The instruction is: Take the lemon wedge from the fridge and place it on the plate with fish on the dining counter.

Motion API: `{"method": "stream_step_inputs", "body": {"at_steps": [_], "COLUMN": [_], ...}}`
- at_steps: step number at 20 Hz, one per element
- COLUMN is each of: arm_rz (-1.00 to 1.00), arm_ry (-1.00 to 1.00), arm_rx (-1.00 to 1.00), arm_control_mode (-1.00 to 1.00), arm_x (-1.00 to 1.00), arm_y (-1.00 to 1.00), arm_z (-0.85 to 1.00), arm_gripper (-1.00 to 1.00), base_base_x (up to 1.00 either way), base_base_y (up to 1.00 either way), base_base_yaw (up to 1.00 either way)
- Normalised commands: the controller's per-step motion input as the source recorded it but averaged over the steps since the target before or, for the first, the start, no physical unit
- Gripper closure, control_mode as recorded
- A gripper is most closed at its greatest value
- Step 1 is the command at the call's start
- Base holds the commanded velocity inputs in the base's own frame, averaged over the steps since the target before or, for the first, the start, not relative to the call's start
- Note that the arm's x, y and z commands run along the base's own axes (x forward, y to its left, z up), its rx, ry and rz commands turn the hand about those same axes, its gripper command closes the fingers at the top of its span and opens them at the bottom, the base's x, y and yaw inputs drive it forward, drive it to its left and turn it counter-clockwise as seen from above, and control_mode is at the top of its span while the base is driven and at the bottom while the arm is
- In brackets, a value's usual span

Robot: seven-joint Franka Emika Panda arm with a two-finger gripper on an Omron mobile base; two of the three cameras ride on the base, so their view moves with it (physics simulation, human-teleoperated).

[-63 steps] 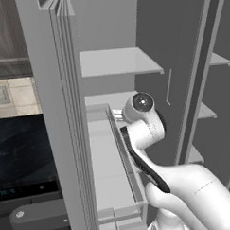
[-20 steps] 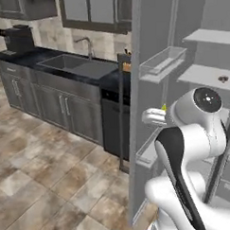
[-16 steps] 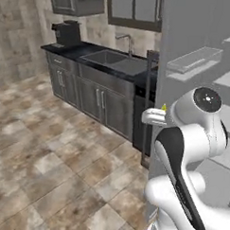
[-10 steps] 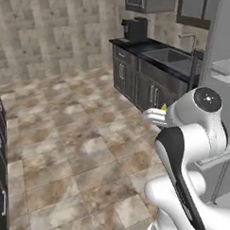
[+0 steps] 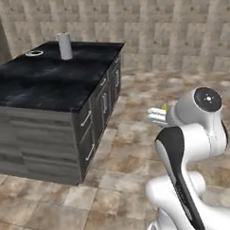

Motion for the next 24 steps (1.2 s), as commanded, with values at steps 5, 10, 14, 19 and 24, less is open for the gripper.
{"method": "stream_step_inputs", "body": {"at_steps": [5,10,14,19,24], "arm_rz": [0.00,0.00,0.00,0.00,0.00], "arm_ry": [0.00,0.00,0.00,0.00,0.00], "arm_rx": [0.00,0.00,0.00,0.00,0.00], "arm_control_mode": [1.00,1.00,1.00,1.00,1.00], "arm_x": [0.00,0.00,0.00,0.00,0.00], "arm_y": [0.00,0.00,0.00,0.00,0.00], "arm_z": [0.00,0.00,0.00,0.00,0.00], "arm_gripper": [1.00,1.00,1.00,1.00,1.00], "base_base_x": [0.03,0.45,0.94,1.00,1.00], "base_base_y": [0.95,1.00,1.00,1.00,1.00], "base_base_yaw": [0.54,0.18,0.03,0.00,-0.01]}}
